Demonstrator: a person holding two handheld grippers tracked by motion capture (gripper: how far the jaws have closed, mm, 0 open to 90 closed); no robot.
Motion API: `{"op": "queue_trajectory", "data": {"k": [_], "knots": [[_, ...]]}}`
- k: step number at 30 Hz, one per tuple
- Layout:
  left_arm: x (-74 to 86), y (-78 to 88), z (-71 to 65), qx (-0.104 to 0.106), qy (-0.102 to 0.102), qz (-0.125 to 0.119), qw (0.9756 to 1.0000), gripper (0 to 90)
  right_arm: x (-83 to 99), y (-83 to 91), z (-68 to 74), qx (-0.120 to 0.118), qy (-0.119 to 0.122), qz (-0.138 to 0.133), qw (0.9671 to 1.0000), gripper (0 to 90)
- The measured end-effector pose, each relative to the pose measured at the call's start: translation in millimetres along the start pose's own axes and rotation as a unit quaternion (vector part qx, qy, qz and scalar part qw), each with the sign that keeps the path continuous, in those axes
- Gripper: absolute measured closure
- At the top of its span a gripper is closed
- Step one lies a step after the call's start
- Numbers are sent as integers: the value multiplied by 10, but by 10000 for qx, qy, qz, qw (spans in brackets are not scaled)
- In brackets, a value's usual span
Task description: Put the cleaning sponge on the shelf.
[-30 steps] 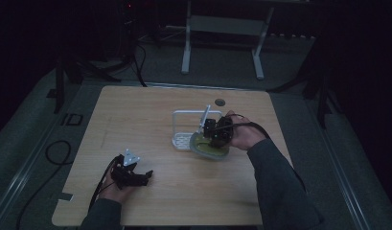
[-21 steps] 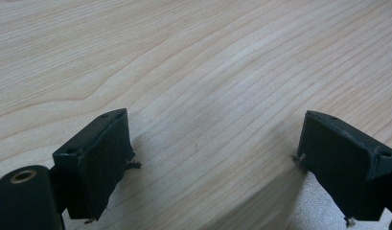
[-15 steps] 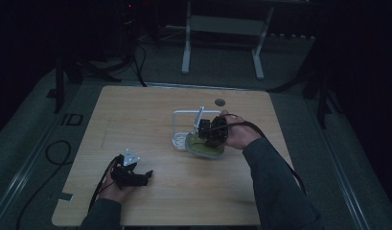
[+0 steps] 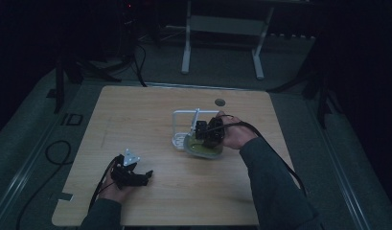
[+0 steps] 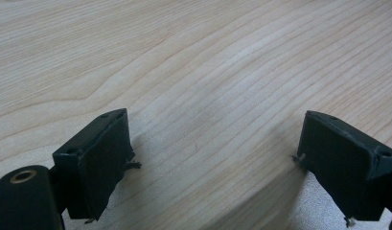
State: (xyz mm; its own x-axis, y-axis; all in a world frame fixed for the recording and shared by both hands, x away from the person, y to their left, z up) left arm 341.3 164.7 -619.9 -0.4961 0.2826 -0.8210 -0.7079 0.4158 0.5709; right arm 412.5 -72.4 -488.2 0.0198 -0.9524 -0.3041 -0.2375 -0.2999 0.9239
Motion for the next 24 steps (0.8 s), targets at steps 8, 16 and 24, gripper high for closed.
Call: {"op": "queue_trajectory", "data": {"k": [8, 16, 24], "knots": [[0, 0, 0, 2, -2, 0, 10000, 114, -45, -25, -19, 77, 76, 4, 9999, 718], [0, -1, 0, 3, -1, -3, 10000, 115, -80, -17, -64, 143, 106, -40, 9998, 717], [0, -1, 0, 2, 0, -5, 10000, 114, -97, -58, -91, 202, 114, -61, 9997, 717]]}}
Point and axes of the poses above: each handheld gripper's, and its own axes: y roughly backward along the jaws, x roughly out of its underside, z roughly to its left, the point moved 8 cm from there along -y, roughly forward along the jaws, and after that the axes turned 10 degrees about -z, right-handed, at the moved point
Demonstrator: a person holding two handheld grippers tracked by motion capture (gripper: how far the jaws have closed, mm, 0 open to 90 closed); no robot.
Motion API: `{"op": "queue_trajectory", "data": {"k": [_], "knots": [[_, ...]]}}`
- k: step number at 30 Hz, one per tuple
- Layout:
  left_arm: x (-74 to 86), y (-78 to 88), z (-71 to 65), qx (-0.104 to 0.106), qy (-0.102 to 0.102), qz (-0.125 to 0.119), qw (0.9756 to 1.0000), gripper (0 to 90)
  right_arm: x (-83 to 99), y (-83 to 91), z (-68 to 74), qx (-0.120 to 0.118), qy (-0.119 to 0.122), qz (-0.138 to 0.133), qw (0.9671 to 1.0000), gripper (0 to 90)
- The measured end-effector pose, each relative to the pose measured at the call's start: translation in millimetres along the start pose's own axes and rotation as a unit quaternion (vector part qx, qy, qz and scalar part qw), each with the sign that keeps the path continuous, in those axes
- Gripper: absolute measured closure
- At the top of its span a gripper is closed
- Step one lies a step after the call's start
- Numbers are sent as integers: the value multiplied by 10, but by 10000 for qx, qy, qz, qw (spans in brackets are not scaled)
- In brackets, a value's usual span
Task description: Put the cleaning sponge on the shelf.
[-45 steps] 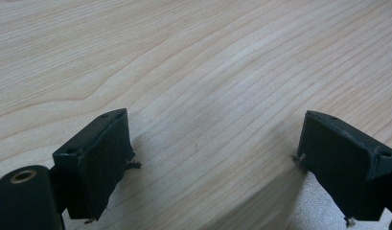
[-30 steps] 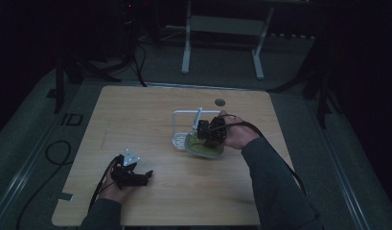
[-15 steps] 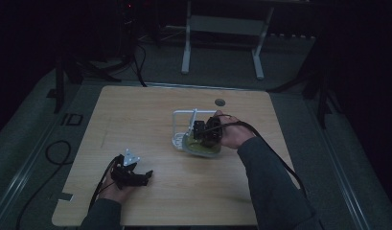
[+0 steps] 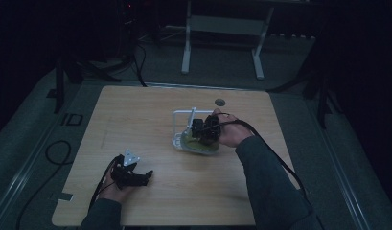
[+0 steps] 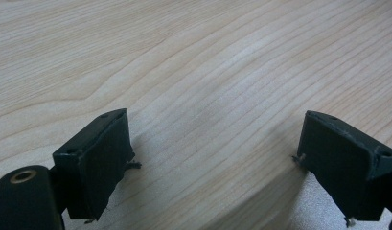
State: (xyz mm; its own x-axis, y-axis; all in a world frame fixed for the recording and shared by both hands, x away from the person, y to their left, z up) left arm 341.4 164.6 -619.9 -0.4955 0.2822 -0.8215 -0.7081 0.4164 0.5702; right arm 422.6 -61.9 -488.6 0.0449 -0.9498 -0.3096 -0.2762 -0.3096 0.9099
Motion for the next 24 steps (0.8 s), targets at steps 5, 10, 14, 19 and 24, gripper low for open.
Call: {"op": "queue_trajectory", "data": {"k": [5, 10, 14, 19, 24], "knots": [[0, 0, 0, 0, 0, -1, 10000, 115, -21, -19, -6, 71, -3, -48, 10000, 717], [0, 0, 0, 0, -1, 0, 10000, 114, -32, -38, -27, 156, 28, -66, 9999, 717], [0, 0, 0, -2, 1, 1, 10000, 114, -29, -60, -31, 227, 54, -21, 9997, 717], [0, 0, 0, 1, -1, -1, 10000, 115, -39, -85, -48, 312, 99, -24, 9995, 717], [0, 1, 0, 1, -1, 3, 10000, 115, -25, -117, -62, 422, 185, 71, 9989, 717]]}}
Point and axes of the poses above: each handheld gripper's, and its own axes: y roughly backward along the jaws, x roughly out of its underside, z roughly to its left, the point moved 8 cm from there along -y, roughly forward along the jaws, and after that the axes turned 10 degrees about -z, right-handed, at the moved point
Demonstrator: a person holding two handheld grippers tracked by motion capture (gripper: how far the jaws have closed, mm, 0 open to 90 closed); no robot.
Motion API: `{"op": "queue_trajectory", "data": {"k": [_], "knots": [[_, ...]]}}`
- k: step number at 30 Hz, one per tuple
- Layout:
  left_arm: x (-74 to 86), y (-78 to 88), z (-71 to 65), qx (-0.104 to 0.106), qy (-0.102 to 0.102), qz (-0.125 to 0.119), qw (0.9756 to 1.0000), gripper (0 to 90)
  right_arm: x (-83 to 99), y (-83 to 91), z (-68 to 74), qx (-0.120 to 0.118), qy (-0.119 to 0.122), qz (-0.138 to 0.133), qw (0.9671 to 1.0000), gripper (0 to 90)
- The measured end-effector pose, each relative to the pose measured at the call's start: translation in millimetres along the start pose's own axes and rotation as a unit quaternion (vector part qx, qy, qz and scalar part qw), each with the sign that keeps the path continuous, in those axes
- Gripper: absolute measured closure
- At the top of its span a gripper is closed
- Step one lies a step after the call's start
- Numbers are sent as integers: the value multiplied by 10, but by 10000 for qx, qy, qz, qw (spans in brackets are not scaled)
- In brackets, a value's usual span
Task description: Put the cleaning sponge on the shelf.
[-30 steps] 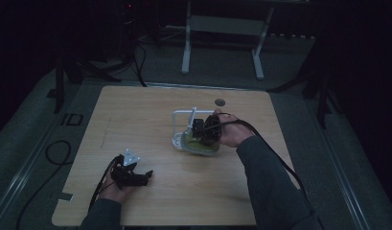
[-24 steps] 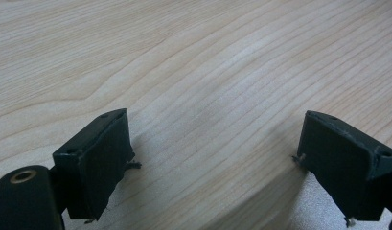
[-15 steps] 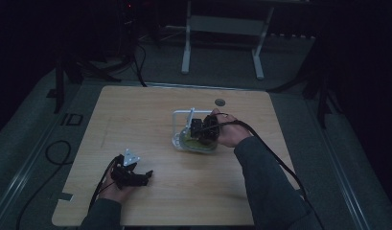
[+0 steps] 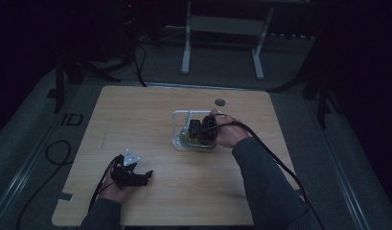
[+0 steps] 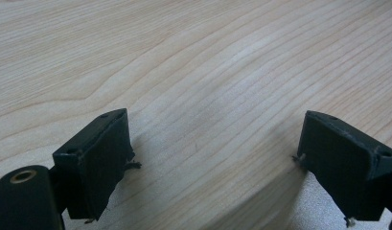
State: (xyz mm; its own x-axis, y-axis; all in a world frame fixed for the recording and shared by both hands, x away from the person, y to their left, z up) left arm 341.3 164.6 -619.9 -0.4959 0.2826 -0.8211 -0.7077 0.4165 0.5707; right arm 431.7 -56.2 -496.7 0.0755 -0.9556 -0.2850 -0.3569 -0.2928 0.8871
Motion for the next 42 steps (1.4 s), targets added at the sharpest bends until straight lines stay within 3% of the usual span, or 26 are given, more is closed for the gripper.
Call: {"op": "queue_trajectory", "data": {"k": [13, 17, 25, 42], "knots": [[0, 0, 0, 1, 0, 1, 10000, 115, -9, -46, 8, 85, 140, 54, 9999, 717], [1, 1, 0, -2, -2, 6, 10000, 115, -30, -68, 16, 193, 323, 180, 9991, 717], [1, 1, 1, 0, -4, 6, 10000, 114, -50, -94, 4, 303, 426, 229, 9984, 717], [0, 0, 0, 0, -2, 1, 10000, 115, -43, -186, -13, 218, 511, 280, 9981, 717]]}}
Point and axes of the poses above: each handheld gripper's, and its own axes: y roughly backward along the jaws, x roughly out of its underside, z roughly to its left, the point moved 8 cm from there along -y, roughly forward along the jaws, and after that the axes turned 10 degrees about -z, right-handed, at the moved point
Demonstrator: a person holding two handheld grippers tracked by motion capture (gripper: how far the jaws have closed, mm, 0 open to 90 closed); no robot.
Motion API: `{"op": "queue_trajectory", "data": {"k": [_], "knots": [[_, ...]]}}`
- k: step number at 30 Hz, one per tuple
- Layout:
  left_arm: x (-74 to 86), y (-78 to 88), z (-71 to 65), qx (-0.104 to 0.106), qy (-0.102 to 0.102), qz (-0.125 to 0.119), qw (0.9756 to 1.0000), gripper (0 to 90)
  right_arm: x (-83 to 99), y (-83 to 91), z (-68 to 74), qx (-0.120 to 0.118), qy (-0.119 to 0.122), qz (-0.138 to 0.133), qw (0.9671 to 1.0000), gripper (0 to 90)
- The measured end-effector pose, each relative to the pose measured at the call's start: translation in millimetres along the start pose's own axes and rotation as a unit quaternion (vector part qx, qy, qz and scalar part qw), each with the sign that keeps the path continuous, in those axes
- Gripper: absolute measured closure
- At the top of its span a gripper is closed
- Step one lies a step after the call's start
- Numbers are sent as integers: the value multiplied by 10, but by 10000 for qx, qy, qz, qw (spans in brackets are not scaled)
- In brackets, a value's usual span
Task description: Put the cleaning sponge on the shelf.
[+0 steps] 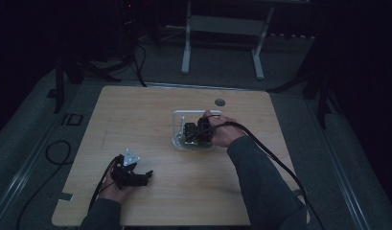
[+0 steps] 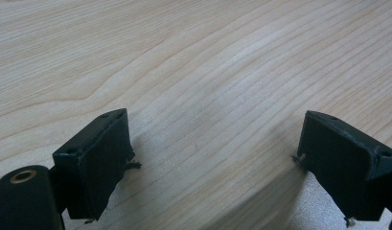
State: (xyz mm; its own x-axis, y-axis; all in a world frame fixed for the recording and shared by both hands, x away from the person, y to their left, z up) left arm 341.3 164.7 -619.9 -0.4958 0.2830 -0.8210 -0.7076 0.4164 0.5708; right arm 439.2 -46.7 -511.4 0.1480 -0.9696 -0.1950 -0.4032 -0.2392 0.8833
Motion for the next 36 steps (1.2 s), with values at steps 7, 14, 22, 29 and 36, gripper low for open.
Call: {"op": "queue_trajectory", "data": {"k": [7, 14, 22, 29, 36], "knots": [[0, 0, 0, -1, -1, 1, 10000, 115, -7, -44, -7, 37, 50, 6, 10000, 718], [0, 0, 0, -4, 2, -2, 10000, 115, -17, -92, -17, 3, 40, 16, 10000, 718], [1, 1, 0, -2, 1, 5, 10000, 115, -23, -147, -18, -51, -12, 14, 10000, 717], [1, 2, 0, -2, 0, 5, 10000, 115, -20, -237, -6, -80, 44, 108, 9999, 717], [1, 2, 0, -2, 0, 6, 10000, 115, -24, -259, -16, -73, 23, 120, 9999, 716]]}}
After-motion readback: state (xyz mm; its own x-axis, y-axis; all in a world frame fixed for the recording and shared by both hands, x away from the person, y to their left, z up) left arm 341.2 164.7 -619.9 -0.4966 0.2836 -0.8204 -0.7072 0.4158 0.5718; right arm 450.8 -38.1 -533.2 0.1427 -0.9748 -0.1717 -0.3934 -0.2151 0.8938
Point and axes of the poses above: each handheld gripper's, and its own axes: y roughly backward along the jaws, x roughly out of its underside, z roughly to its left, the point moved 8 cm from there along -y, roughly forward along the jaws, and after that the axes turned 10 degrees about -z, right-handed, at the moved point
